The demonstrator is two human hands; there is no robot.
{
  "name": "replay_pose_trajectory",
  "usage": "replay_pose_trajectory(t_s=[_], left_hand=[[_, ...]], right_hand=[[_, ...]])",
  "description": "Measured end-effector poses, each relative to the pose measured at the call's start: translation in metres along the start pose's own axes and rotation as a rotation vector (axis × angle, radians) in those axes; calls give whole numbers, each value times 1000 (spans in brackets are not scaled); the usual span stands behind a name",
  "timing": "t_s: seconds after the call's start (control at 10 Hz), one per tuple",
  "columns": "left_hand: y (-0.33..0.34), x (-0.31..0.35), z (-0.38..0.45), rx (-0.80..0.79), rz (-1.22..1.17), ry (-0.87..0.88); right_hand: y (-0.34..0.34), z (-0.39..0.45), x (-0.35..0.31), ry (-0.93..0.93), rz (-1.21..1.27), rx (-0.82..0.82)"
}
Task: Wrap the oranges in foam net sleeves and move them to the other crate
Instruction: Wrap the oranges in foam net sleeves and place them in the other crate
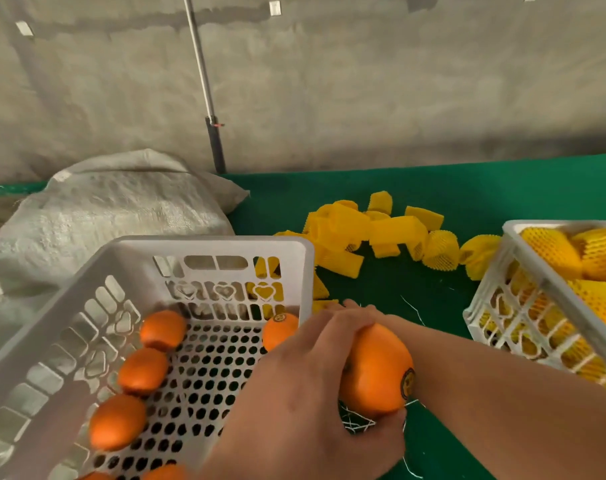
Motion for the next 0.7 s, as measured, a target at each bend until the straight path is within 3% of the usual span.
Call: replay_pose_trajectory(t_s=[0.3,0.5,0.6,0.7], left_hand=[[4,-7,-1,-117,-26,-110],[3,-2,-1,-153,13,-171],[5,3,2,-162,28,-138],[3,9,0,-224,96,-191]], right_hand=[[-35,-39,41,21,-108,146],[-43,-134,92,78,407,339],[-28,-163,89,52,687,307],[-18,-163,78,-50,794,277]])
Point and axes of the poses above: each hand's wrist, its own z-axis towards the middle knuckle, its own y-axis out of the palm, x = y × z, the point moved 9 cm from there along z, towards the middle knuckle, and after that the axes turned 13 degrees about -z, right-handed, at the moved point
